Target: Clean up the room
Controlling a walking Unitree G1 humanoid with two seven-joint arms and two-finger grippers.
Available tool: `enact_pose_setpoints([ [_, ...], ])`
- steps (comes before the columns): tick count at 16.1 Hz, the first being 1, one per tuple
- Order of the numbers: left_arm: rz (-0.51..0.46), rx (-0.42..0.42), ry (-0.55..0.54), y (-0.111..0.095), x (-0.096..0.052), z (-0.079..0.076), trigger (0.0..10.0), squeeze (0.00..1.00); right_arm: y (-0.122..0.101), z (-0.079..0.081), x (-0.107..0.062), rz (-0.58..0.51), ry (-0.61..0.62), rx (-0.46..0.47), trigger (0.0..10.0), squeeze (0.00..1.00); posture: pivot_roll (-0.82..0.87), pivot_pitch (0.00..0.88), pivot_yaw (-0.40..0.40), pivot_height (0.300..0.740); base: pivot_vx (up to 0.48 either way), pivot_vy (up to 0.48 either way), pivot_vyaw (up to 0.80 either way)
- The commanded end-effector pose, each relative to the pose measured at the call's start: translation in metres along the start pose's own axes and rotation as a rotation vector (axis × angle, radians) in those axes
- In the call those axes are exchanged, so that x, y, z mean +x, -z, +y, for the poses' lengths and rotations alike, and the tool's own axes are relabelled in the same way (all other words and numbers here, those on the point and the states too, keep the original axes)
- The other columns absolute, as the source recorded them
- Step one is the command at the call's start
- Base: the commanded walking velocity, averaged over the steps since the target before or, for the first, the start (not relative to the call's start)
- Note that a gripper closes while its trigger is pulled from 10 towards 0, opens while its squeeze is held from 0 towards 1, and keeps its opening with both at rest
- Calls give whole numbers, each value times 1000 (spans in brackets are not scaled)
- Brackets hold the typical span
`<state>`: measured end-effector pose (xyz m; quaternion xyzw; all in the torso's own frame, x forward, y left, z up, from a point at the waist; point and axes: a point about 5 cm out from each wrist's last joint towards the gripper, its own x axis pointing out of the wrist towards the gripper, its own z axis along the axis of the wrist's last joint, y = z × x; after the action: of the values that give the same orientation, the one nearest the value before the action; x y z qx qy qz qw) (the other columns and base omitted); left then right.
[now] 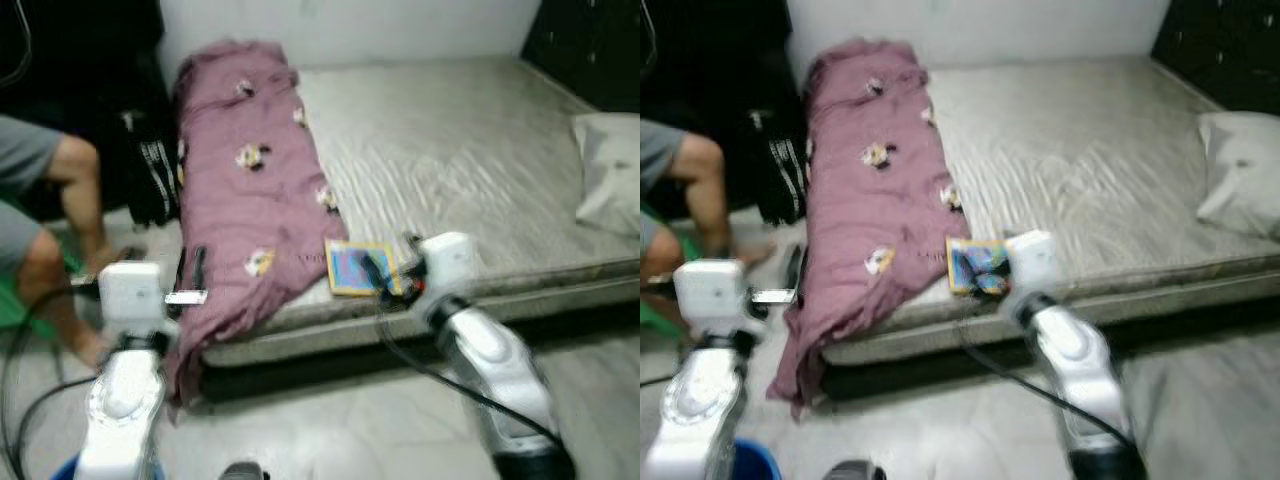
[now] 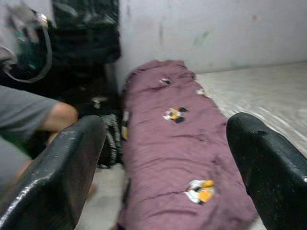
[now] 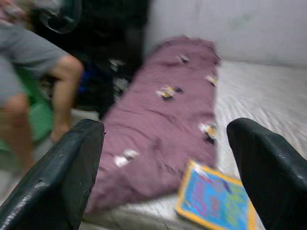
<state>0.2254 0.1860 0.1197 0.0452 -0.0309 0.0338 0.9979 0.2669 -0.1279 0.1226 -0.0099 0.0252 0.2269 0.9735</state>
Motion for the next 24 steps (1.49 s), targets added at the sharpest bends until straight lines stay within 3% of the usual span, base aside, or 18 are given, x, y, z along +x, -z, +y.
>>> enact_pose_setpoints([
  [1,-12,-14,28,-3,1,-7,10000,0,2,-9,-4,13,34,-14,10000,0,-68,0,-20,740,0,0,800],
  [6,-27,-54,76,-4,-3,-15,10000,0,0,-13,0,12,31,-9,10000,0,-72,0,-42,740,0,0,320],
  [9,-46,-65,115,-6,2,-20,10000,0,-2,-17,0,3,57,-10,10000,0,-76,0,-33,740,92,0,0],
  [15,-63,-57,109,-9,3,-13,10000,0,-5,-9,9,-18,39,-24,10000,0,-64,0,-22,740,304,0,0],
  [24,-8,-61,159,-3,-7,-18,10000,0,8,-8,-8,13,105,9,10000,0,-66,0,-20,740,373,0,0],
])
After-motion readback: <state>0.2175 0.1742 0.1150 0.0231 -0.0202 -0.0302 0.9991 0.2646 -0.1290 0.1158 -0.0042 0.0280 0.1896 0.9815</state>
